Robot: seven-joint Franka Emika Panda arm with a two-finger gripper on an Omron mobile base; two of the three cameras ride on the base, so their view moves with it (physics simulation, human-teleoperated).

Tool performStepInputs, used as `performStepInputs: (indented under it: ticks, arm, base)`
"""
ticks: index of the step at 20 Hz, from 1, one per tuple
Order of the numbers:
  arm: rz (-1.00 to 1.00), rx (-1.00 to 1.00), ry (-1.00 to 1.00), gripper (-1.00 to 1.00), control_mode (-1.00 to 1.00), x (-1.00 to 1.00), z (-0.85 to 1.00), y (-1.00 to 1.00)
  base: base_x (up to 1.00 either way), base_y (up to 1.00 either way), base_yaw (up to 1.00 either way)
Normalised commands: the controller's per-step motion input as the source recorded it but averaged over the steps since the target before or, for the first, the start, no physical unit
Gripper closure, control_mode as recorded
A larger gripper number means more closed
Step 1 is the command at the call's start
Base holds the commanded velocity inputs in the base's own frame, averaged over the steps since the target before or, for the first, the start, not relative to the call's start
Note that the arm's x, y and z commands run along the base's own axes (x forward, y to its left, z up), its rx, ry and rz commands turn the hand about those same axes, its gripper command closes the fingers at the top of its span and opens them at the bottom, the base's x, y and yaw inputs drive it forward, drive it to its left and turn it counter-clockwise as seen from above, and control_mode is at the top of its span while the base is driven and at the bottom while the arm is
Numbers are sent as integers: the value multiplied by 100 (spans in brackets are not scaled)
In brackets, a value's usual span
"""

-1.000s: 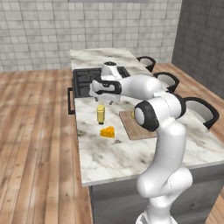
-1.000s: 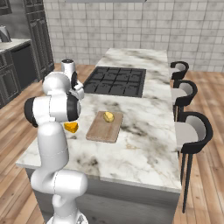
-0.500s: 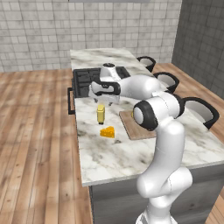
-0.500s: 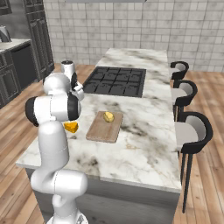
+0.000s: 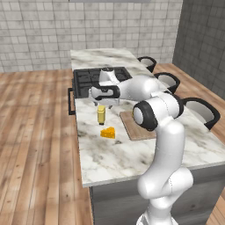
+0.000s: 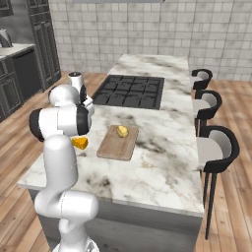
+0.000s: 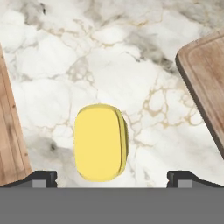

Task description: Retrieve the reheated potato from the microwave, then place the potato, cheese, and condiment on the cutting board.

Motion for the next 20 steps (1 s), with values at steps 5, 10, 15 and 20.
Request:
performStepInputs:
  ticks: [5,10,15,20]
  arm:
    - [0,0,-5,-100,-100,9,-16,4]
    - [0,0,-5,-100,-100,11,-17,5]
    - [1,-1,-4,-100,-100,6,-14,1]
    - [1,-1,-3,-100,-100,9,-13,0]
  base:
    - [0,0,0]
    - [0,0,0]
    - [0,0,0]
    - [0,0,0]
